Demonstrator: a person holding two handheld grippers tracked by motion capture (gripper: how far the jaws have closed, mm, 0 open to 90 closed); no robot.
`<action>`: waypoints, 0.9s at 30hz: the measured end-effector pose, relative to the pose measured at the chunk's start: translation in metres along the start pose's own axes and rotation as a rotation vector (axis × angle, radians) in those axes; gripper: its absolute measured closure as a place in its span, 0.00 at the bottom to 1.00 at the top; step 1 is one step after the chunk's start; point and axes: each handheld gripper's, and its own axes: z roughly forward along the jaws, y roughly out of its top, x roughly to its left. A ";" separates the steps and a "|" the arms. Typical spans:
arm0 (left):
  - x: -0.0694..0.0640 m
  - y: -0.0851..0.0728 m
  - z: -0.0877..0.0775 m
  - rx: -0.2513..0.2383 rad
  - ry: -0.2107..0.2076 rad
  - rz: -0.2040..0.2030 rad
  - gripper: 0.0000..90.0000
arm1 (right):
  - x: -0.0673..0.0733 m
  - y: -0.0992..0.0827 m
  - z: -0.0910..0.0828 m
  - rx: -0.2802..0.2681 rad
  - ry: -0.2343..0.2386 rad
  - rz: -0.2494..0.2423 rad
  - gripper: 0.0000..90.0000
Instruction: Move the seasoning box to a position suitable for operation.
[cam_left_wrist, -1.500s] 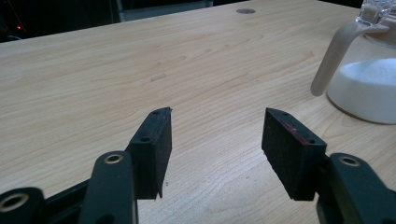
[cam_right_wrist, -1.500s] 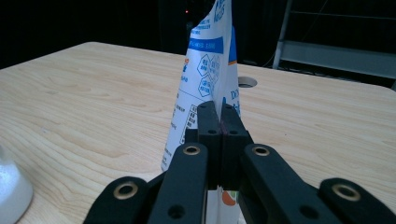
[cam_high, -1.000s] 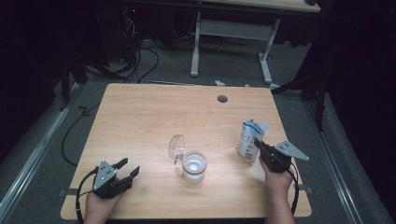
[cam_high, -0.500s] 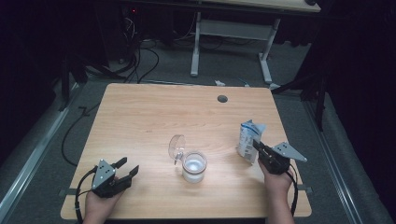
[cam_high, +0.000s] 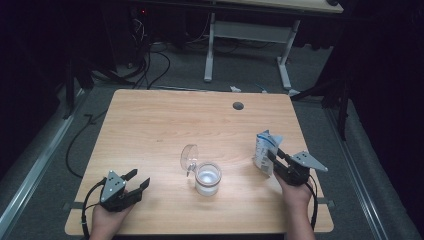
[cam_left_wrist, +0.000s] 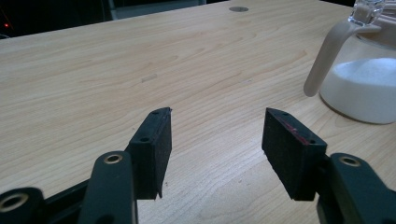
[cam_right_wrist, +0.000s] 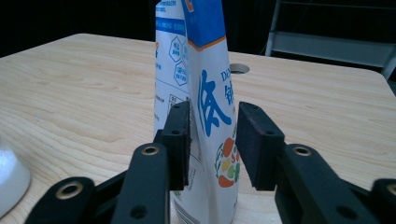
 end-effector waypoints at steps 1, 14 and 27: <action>0.000 0.000 0.000 -0.001 0.002 0.000 0.48 | 0.000 0.000 0.000 0.000 -0.002 0.004 0.71; -0.002 0.003 0.006 0.024 -0.020 -0.014 0.47 | 0.004 0.000 -0.002 0.020 -0.011 -0.005 0.60; -0.006 0.008 0.025 0.073 -0.066 -0.018 0.49 | 0.013 -0.009 -0.017 0.079 -0.053 -0.013 0.62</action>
